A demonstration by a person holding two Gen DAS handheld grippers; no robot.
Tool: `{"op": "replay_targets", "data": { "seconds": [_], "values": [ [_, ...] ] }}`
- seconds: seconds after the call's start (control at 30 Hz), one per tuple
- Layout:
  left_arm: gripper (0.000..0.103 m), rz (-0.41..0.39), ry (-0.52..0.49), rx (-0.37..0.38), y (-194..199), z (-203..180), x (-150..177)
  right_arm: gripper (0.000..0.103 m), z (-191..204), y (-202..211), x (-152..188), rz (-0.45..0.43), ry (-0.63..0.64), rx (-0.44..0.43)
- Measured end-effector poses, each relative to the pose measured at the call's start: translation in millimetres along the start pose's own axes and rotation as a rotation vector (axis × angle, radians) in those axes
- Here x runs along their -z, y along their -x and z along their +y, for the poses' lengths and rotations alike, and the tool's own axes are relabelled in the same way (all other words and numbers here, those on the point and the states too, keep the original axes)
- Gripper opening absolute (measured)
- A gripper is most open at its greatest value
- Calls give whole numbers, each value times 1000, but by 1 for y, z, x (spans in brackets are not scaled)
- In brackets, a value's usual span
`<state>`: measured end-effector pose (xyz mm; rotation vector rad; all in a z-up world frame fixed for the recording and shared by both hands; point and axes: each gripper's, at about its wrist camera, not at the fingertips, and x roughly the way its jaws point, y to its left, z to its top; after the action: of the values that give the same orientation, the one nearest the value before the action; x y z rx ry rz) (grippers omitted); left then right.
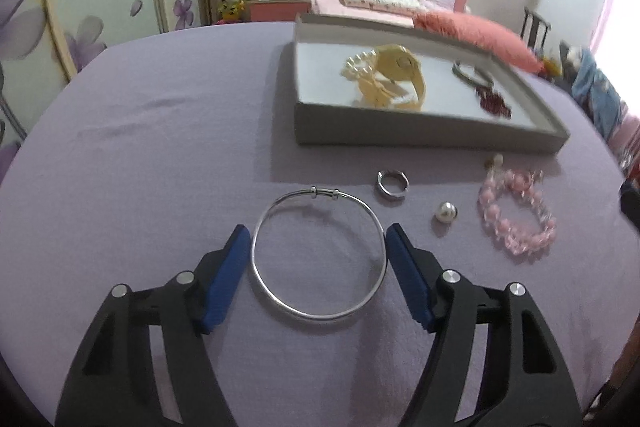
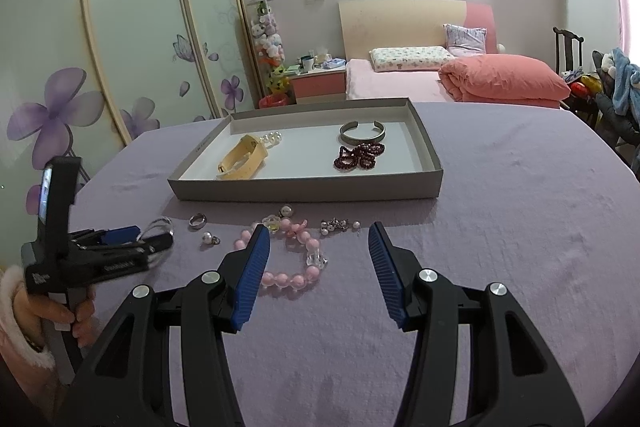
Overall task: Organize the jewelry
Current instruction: 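Grasp the thin silver bangle with the left tool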
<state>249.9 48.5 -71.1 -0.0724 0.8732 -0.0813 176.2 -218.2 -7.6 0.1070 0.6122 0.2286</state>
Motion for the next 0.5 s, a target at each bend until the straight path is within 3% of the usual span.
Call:
{"op": "replay_targets", "data": {
  "seconds": [0.2, 0.37, 0.5],
  "values": [
    [68, -162, 56, 45, 38, 17, -6, 52, 3, -15, 2, 53, 15, 10],
    [68, -295, 89, 84, 70, 25, -14, 41, 7, -41, 5, 152, 38, 25],
    [68, -348, 103, 105, 84, 30, -18, 37, 7, -58, 3, 207, 47, 54]
  ]
}}
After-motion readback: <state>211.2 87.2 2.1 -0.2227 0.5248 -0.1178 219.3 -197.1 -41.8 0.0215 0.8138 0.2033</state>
